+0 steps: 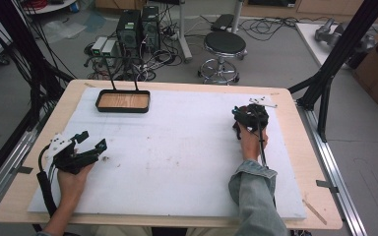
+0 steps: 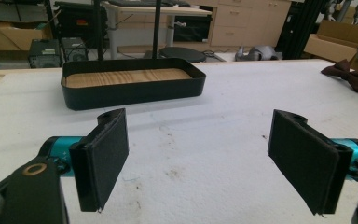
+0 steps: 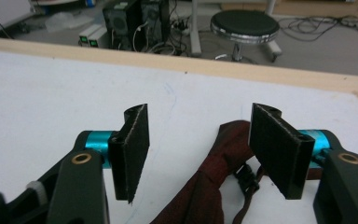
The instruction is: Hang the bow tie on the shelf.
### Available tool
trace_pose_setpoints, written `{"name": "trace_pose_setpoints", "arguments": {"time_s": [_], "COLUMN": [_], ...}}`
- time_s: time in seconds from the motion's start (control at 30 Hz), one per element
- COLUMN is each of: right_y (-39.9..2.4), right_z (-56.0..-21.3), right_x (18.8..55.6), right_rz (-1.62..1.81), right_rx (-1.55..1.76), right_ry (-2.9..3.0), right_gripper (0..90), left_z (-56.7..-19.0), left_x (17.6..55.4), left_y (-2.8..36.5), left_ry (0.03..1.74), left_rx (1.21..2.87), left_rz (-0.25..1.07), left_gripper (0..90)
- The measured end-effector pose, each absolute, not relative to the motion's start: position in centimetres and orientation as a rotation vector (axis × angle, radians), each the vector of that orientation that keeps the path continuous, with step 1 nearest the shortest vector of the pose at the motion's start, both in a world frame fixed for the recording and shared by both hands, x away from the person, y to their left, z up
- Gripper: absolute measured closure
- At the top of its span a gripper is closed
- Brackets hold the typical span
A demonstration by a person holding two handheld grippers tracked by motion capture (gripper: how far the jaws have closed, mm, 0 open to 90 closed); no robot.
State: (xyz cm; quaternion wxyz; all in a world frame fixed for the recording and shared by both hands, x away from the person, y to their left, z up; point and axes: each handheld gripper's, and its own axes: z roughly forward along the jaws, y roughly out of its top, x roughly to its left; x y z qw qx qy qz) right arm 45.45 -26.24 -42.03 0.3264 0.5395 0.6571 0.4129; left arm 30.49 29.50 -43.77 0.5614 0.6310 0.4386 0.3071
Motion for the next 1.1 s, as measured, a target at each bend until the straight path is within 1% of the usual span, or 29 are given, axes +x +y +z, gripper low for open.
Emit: {"name": "trace_pose_setpoints", "arguments": {"time_s": [0.3, 0.4, 0.47, 0.57, 0.6, 0.63, 0.73, 0.83, 1.03, 1.1], "right_y": [-26.3, -26.4, -26.4, -26.5, -26.5, -26.5, -26.7, -26.7, -26.5, -26.2], "right_z": [-43.7, -44.2, -44.3, -44.3, -44.3, -44.3, -44.3, -44.0, -42.9, -41.9], "right_x": [46.3, 46.4, 46.5, 46.5, 46.4, 46.4, 46.4, 46.3, 45.9, 45.7], "right_rz": [0.986, 0.969, 0.952, 0.947, 0.953, 0.953, 0.957, 0.94, 0.975, 1.028], "right_rx": [1.498, 1.54, 1.542, 1.552, 1.573, 1.573, 1.59, 1.592, 1.547, 1.511], "right_ry": [1.789, 1.811, 1.817, 1.83, 1.833, 1.833, 1.84, 1.84, 1.827, 1.828], "right_gripper": [44.3, 51.2, 52.9, 61.3, 65.7, 65.7, 69.5, 75.6, 77.9, 78.0], "left_z": [-43.8, -43.8, -43.8, -43.8, -43.8, -43.8, -43.8, -43.8, -43.8, -43.8], "left_x": [30.5, 30.5, 30.5, 30.5, 30.5, 30.5, 30.5, 30.5, 30.5, 30.5], "left_y": [29.5, 29.5, 29.5, 29.5, 29.5, 29.5, 29.5, 29.5, 29.5, 29.5], "left_ry": [1.032, 1.034, 1.033, 1.033, 1.033, 1.034, 1.034, 1.034, 1.035, 1.035], "left_rx": [1.485, 1.484, 1.484, 1.485, 1.484, 1.482, 1.486, 1.483, 1.483, 1.484], "left_rz": [0.72, 0.722, 0.721, 0.721, 0.721, 0.72, 0.721, 0.72, 0.722, 0.722], "left_gripper": [20.7, 20.7, 20.7, 20.7, 20.7, 20.7, 20.8, 20.7, 20.8, 20.8]}}
